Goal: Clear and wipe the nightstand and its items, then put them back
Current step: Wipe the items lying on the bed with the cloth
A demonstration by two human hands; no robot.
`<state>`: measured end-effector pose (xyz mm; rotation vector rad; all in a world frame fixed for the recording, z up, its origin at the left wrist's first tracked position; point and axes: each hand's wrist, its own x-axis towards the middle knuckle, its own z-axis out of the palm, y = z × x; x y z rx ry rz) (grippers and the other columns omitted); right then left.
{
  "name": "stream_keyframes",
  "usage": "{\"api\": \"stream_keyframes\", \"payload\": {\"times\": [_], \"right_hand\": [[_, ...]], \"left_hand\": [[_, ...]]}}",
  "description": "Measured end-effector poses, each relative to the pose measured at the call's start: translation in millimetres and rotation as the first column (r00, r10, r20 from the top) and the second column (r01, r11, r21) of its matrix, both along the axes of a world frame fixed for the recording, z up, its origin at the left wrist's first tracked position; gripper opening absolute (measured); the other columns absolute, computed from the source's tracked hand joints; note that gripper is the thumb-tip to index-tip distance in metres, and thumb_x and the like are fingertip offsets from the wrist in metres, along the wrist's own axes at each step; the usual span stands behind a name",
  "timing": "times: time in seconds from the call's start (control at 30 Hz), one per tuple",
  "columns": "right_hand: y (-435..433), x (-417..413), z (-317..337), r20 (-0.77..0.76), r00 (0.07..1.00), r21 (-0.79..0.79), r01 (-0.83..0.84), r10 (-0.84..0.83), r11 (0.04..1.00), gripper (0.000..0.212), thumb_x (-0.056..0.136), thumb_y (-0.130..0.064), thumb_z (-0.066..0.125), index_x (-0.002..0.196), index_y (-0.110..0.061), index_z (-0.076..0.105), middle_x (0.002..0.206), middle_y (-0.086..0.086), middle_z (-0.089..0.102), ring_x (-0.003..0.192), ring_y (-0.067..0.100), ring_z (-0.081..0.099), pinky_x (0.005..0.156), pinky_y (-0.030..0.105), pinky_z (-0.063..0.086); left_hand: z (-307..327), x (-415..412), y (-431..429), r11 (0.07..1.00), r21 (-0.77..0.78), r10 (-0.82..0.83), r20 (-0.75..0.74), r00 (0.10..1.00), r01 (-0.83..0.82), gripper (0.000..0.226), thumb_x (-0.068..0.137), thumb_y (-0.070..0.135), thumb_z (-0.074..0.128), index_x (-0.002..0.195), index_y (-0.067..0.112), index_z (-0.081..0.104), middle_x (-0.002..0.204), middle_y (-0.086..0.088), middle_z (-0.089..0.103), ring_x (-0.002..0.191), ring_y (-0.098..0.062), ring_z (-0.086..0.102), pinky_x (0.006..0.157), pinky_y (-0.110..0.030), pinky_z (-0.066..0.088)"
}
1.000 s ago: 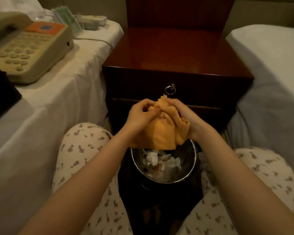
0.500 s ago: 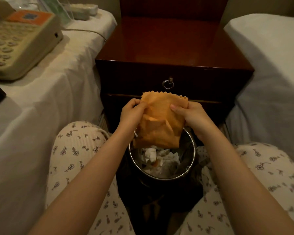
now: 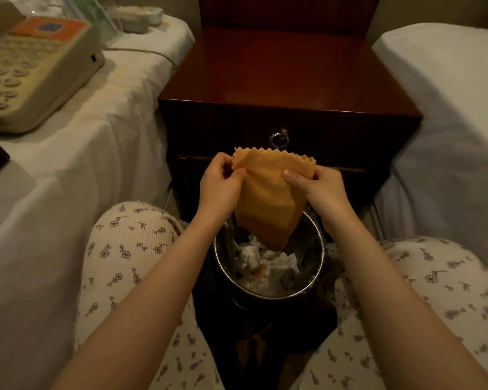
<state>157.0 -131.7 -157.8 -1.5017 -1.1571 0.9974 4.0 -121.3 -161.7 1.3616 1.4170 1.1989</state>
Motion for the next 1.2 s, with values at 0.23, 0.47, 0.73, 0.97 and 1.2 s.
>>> {"api": "stream_keyframes", "payload": {"times": [0.23, 0.47, 0.73, 0.97, 1.2], "right_hand": [[1, -1, -4, -0.121, 0.993, 0.035, 0.017, -0.013, 0.999, 0.025, 0.081, -0.019, 0.07, 0.105, -0.013, 0.063, 0.085, -0.013, 0.059, 0.077, -0.001, 0.056, 0.064, 0.013, 0.047], [4, 0, -12, -0.248, 0.949, -0.121, -0.23, 0.195, 0.966, 0.047, 0.072, -0.011, 0.076, 0.11, -0.025, 0.052, 0.109, -0.006, 0.059, 0.099, 0.011, 0.057, 0.08, 0.027, 0.05], [-3, -4, -20, -0.308, 0.907, -0.198, -0.356, 0.286, 0.914, 0.028, 0.076, -0.013, 0.07, 0.103, -0.015, 0.063, 0.106, 0.002, 0.068, 0.101, 0.019, 0.064, 0.084, 0.028, 0.053], [-5, 2, -4, -0.495, 0.865, -0.114, -0.165, 0.088, 0.98, 0.009, 0.087, -0.016, 0.061, 0.095, -0.019, 0.061, 0.086, -0.002, 0.067, 0.079, 0.011, 0.064, 0.065, 0.024, 0.052], [-2, 7, -7, -0.429, 0.901, -0.139, -0.139, 0.067, 0.981, 0.026, 0.083, -0.013, 0.066, 0.107, -0.02, 0.058, 0.101, 0.0, 0.064, 0.093, 0.016, 0.062, 0.078, 0.031, 0.052]], "left_hand": [[-1, 0, 1, 0.997, 0.074, 0.019, 0.011, 1.0, -0.02, 0.03, 0.094, 0.004, 0.047, 0.072, 0.023, 0.039, 0.073, 0.005, 0.046, 0.065, -0.008, 0.043, 0.062, -0.023, 0.037], [6, -7, 5, 0.994, 0.11, -0.012, 0.23, 0.973, -0.014, 0.032, 0.093, -0.003, 0.045, 0.072, 0.02, 0.04, 0.069, 0.006, 0.048, 0.061, -0.001, 0.047, 0.059, -0.018, 0.038], [10, -17, 15, 0.977, -0.149, 0.205, 0.495, 0.844, -0.15, 0.019, 0.095, 0.002, 0.045, 0.112, 0.011, 0.05, 0.094, 0.003, 0.057, 0.083, -0.008, 0.055, 0.073, -0.02, 0.046], [9, -11, 8, 0.799, -0.562, 0.16, 0.543, 0.825, 0.215, 0.044, 0.089, 0.056, 0.048, 0.106, 0.016, 0.058, 0.072, -0.002, 0.063, 0.064, -0.017, 0.059, 0.057, -0.026, 0.047], [8, -9, 5, 0.938, -0.33, -0.04, 0.196, 0.98, 0.104, 0.048, 0.084, 0.02, 0.066, 0.129, 0.026, 0.049, 0.111, 0.003, 0.054, 0.1, -0.019, 0.053, 0.072, -0.029, 0.047]]}}
